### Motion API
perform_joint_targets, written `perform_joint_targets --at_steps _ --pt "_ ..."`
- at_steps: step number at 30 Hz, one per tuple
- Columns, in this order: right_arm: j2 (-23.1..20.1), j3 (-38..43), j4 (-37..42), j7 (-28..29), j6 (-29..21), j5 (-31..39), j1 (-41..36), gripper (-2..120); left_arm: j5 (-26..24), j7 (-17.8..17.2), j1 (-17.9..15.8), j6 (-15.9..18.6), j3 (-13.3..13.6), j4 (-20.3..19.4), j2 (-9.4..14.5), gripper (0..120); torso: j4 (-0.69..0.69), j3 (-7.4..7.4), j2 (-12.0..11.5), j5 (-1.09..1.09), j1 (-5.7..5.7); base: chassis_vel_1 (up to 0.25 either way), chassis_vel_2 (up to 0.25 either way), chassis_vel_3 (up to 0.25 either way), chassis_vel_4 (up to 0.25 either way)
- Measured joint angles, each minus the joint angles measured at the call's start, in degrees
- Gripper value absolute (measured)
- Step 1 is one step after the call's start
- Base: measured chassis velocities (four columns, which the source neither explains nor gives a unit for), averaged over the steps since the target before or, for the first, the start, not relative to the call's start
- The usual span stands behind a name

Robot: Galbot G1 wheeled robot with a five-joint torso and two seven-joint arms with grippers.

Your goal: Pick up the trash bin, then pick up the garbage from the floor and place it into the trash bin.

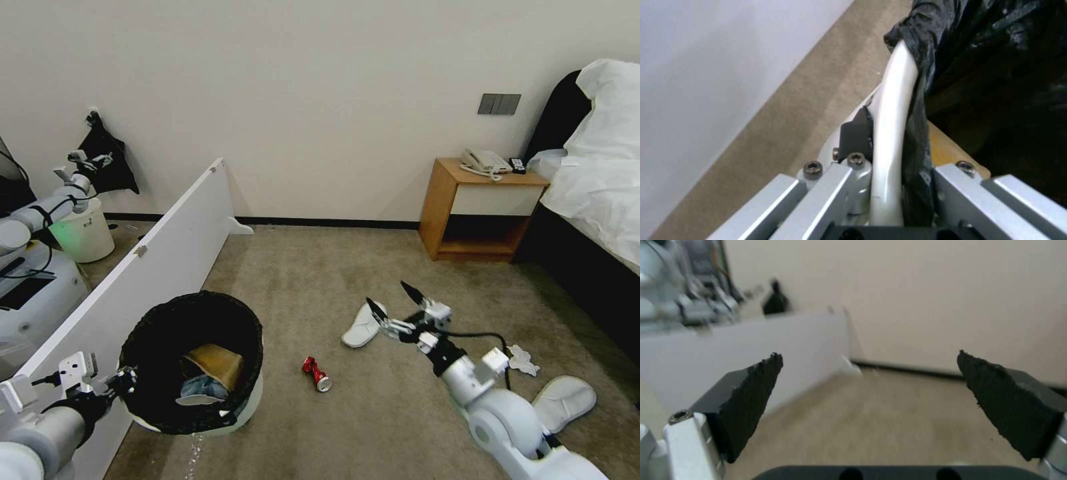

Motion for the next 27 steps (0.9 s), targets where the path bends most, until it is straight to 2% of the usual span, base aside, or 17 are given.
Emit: perform_joint_targets --at_steps 6,8,9,11,12,14,27 --pt "4.41 3.07 -1.34 -0.06 0.16 -5.65 -6.29 100 0.14 0.12 0.06 0.0 -0.93 0.1 -0.72 1 0.0 0.0 0.01 -0.02 0.0 0.0 0.0 0.0 0.0" --pt "8.55 4.74 -2.58 -2.33 1.23 -8.05 -9.39 100 0.1 0.12 0.4 0.0 -1.05 -0.07 -1.03 1 0.0 0.0 0.0 -0.01 0.0 0.0 0.0 0.0 0.0" --pt "8.55 4.74 -2.58 -2.33 1.23 -8.05 -9.39 100 0.1 0.12 0.4 0.0 -1.05 -0.07 -1.03 1 0.0 0.0 0.0 -0.01 0.0 0.0 0.0 0.0 0.0" --pt "12.5 6.25 -3.86 -4.04 2.48 -10.62 -11.36 100 -0.02 0.12 0.56 0.0 -1.29 -0.36 -1.16 1 0.01 0.0 0.0 0.0 0.0 0.0 0.0 0.0 0.0" --pt "12.5 6.25 -3.86 -4.04 2.48 -10.62 -11.36 100 -0.02 0.12 0.56 0.0 -1.29 -0.36 -1.16 1 0.01 0.0 0.0 0.0 0.0 0.0 0.0 0.0 0.0" --pt "15.61 7.95 -4.77 -5.39 3.8 -13.02 -13.11 100 -0.28 0.11 0.65 -0.01 -1.54 -0.8 -1.18 1 0.0 0.0 0.0 -0.01 0.0 0.0 0.0 0.0 0.0" --pt "18.95 10.21 -5.29 -7.15 5.15 -15.3 -14.94 100 -0.32 -0.2 0.54 -0.02 -0.35 -1.33 -1.24 1 0.0 0.0 0.01 -0.01 0.0 0.0 0.0 0.0 0.0"
